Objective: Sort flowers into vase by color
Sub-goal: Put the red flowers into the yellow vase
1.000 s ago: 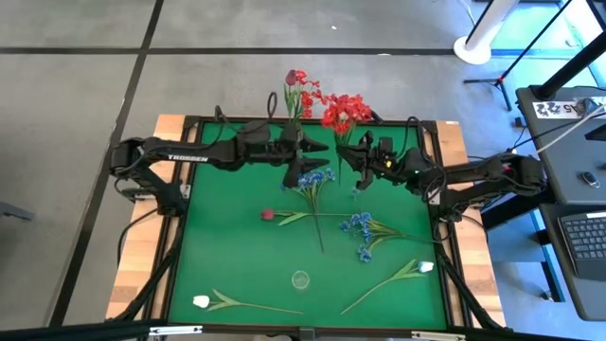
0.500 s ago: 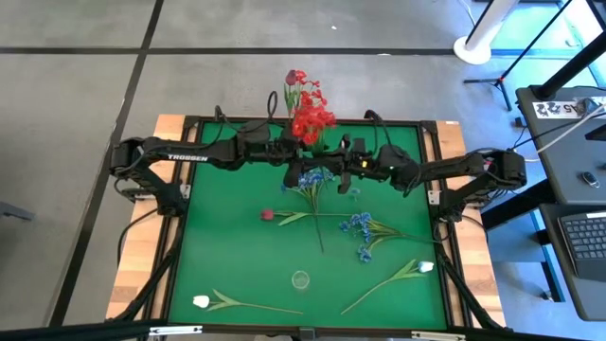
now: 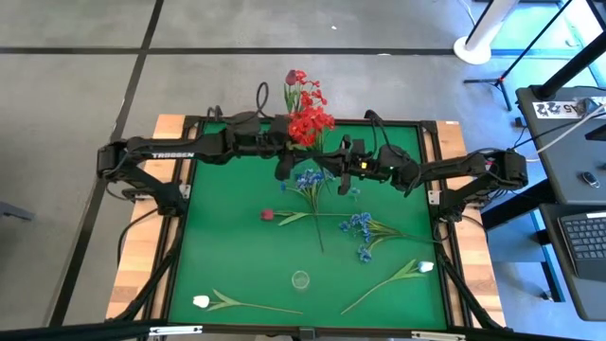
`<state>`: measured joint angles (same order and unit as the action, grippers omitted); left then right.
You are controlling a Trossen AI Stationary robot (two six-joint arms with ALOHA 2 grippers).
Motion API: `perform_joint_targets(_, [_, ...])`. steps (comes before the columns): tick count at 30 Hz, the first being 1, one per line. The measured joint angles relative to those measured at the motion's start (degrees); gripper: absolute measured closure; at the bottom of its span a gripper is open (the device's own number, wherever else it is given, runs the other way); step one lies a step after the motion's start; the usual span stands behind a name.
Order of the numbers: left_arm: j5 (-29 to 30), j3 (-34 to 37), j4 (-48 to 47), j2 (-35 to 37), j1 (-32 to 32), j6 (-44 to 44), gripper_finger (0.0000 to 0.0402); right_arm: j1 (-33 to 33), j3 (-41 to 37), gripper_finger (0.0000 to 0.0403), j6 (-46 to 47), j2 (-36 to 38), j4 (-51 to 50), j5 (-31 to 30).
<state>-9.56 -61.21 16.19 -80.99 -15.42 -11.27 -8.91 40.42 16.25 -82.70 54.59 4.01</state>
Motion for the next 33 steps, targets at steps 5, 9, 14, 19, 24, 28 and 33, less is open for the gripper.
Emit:
perform_joint_targets(5, [0.4,0.0,-0.1,1.2,1.0,0.0,0.0185,0.0,0.0,0.0396,0.0,0.0,1.7,0.0])
perform_joint_targets(9, [1.8,0.0,-1.0,0.7,1.5,0.9,0.0185,0.0,0.0,0.0396,0.0,0.0,2.9,0.1])
perform_joint_targets(14, [2.1,0.0,-0.3,-0.2,1.6,1.1,0.0185,0.0,0.0,0.0396,0.0,0.0,2.6,0.1])
perform_joint_targets(19, [4.4,0.0,0.7,-1.2,1.6,1.3,0.0191,0.0,0.0,0.0396,0.0,0.0,2.4,0.1])
perform_joint_targets(24, [4.5,0.0,1.0,-1.7,1.6,1.4,0.0236,0.0,0.0,0.0395,0.0,0.0,2.2,0.1])
perform_joint_targets(28, [4.4,0.0,1.0,-1.7,1.6,1.3,0.0301,-0.1,0.0,0.0385,0.0,0.0,2.2,-0.3])
perform_joint_targets(33, [4.4,0.0,0.9,-1.7,1.6,1.1,0.0387,-0.1,0.0,0.0380,-0.2,0.0,2.1,-2.5])
